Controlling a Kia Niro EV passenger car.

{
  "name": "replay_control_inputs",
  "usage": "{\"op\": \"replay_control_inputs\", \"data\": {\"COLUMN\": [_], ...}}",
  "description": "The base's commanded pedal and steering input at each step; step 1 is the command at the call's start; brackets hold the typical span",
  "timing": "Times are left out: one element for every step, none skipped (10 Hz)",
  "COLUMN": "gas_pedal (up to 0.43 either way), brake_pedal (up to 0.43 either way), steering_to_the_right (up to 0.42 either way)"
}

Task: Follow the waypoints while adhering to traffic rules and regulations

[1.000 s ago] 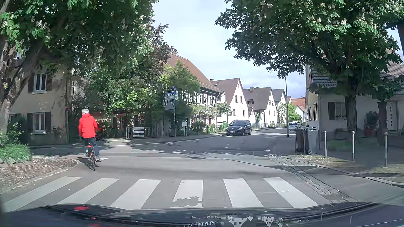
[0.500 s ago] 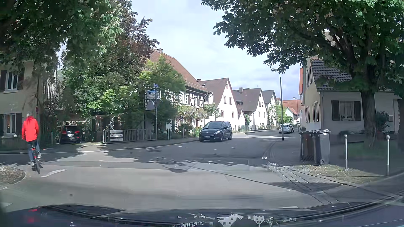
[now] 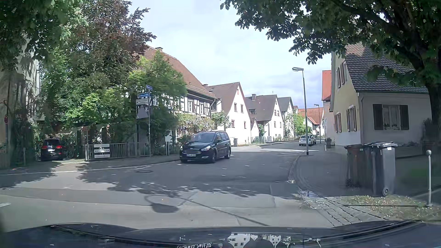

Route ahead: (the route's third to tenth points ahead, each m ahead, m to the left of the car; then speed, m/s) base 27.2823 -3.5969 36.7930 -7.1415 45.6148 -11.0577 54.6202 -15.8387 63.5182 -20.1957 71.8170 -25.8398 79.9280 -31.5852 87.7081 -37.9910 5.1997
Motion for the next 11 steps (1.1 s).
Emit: {"op": "replay_control_inputs", "data": {"gas_pedal": [0.098,0.098,0.098,0.098,0.110,0.110,0.110,0.118,0.118,0.118,0.118], "brake_pedal": [0.000,0.000,0.000,0.000,0.000,0.000,0.000,0.000,0.000,0.000,0.000], "steering_to_the_right": [0.046,0.047,0.048,0.047,0.047,0.048,0.048,0.049,0.051,0.056,0.060]}}
